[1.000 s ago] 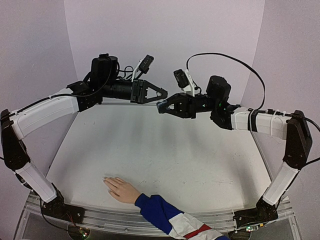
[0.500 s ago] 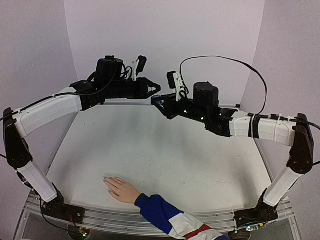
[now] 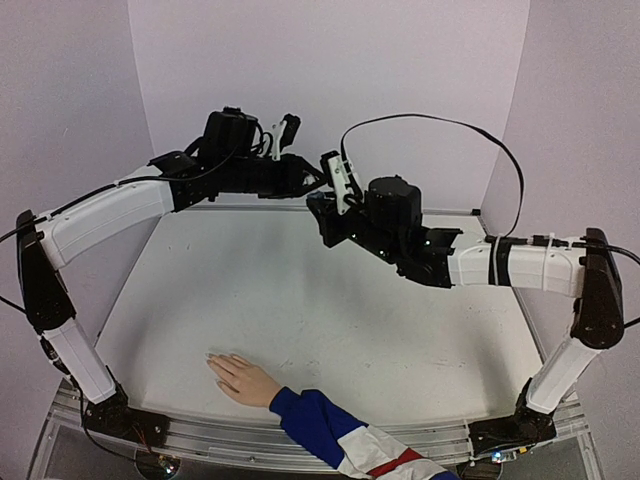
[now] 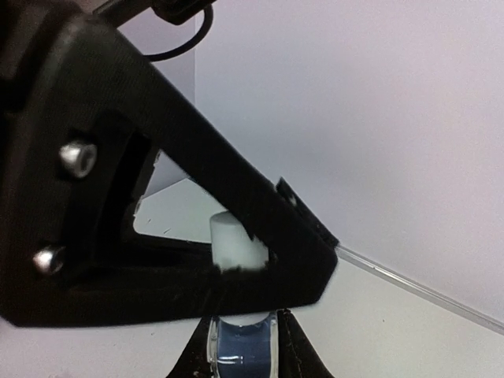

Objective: Paint the nails

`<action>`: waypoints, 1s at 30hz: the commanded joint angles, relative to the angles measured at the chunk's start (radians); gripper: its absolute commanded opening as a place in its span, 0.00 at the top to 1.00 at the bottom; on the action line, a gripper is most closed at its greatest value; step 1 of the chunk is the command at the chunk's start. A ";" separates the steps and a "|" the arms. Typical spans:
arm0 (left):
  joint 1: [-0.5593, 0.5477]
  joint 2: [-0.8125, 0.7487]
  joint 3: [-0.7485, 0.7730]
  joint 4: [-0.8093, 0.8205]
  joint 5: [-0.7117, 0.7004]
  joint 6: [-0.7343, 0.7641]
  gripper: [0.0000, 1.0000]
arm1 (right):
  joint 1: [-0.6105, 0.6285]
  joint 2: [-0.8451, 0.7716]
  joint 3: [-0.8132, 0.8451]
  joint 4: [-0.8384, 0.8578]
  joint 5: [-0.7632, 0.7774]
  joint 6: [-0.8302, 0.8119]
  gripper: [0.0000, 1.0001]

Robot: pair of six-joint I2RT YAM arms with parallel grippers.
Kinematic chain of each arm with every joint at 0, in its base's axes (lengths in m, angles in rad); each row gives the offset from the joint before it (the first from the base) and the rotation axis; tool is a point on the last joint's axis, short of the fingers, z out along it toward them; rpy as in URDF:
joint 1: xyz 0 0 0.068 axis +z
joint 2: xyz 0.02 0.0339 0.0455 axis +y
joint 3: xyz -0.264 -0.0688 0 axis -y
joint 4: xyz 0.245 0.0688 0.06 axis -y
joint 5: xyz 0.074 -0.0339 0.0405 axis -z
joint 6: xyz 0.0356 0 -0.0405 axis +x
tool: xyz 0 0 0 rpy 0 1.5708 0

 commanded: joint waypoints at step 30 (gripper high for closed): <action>0.033 -0.078 -0.146 0.532 0.652 -0.112 0.53 | -0.301 0.041 0.057 0.415 -1.446 0.649 1.00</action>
